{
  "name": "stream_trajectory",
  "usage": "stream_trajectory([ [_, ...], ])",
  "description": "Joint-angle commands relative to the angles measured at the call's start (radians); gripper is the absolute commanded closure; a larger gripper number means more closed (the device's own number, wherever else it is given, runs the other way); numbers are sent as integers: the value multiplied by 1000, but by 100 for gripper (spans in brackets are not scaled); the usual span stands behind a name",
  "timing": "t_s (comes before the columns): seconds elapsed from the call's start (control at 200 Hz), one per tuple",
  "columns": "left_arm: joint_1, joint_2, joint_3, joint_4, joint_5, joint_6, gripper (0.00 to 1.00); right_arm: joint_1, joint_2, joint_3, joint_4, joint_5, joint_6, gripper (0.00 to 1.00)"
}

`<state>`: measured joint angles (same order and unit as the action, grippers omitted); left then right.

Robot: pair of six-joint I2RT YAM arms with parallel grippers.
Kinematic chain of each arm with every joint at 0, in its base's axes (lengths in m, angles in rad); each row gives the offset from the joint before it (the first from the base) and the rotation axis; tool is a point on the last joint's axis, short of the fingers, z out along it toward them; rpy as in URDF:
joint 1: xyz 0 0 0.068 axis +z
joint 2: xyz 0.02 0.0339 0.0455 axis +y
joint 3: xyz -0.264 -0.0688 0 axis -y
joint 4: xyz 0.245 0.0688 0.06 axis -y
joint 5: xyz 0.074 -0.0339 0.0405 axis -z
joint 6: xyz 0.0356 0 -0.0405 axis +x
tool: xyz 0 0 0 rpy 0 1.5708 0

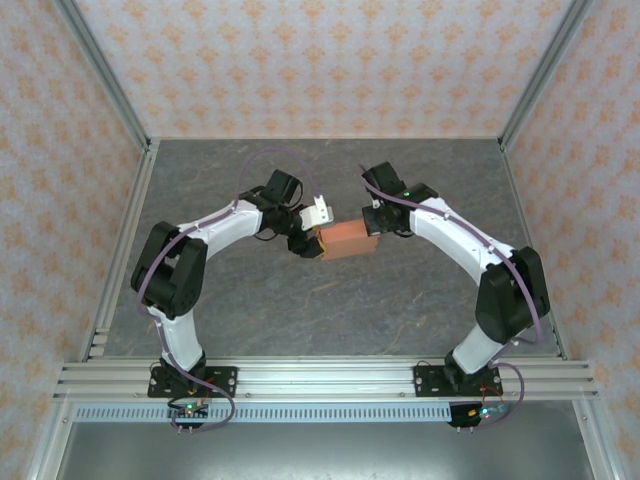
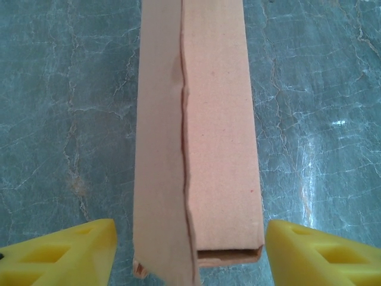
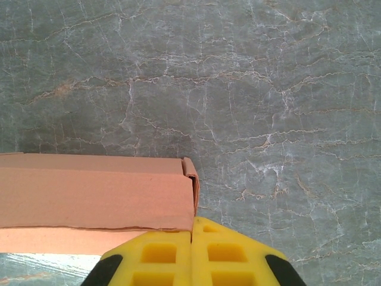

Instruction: Fold the paper box

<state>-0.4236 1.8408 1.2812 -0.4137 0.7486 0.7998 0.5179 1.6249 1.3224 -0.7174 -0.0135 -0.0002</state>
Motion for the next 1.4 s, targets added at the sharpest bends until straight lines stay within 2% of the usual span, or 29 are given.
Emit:
stream_trajectory([
  [0.0, 17, -79, -24, -13, -18, -23, 32, 13, -14, 11, -29, 38, 16, 100],
  [0.325, 44, -165, -104, 20, -54, -94, 31, 17, -12, 12, -26, 41, 20, 100],
  [0.515, 43, -273, -187, 112, -79, -336, 34, 19, -6, 17, -28, 38, 22, 100],
  [0.631, 16, -301, -201, 121, -161, -503, 38, 19, -7, 22, -31, 38, 20, 100],
  [0.866, -65, -284, -154, 49, -253, -625, 39, 19, -10, 21, -31, 39, 21, 100],
  [0.966, -92, -264, -115, 18, -283, -657, 41, 19, -11, 20, -31, 41, 20, 100],
  [1.116, -107, -228, -64, -26, -337, -682, 52, 19, -10, 21, -30, 40, 20, 100],
  [1.256, -113, -209, -42, -40, -402, -691, 58, 20, -10, 22, -28, 40, 20, 100],
  [1.396, -115, -198, -24, -34, -399, -697, 64, 20, -10, 22, -29, 38, 19, 100],
])
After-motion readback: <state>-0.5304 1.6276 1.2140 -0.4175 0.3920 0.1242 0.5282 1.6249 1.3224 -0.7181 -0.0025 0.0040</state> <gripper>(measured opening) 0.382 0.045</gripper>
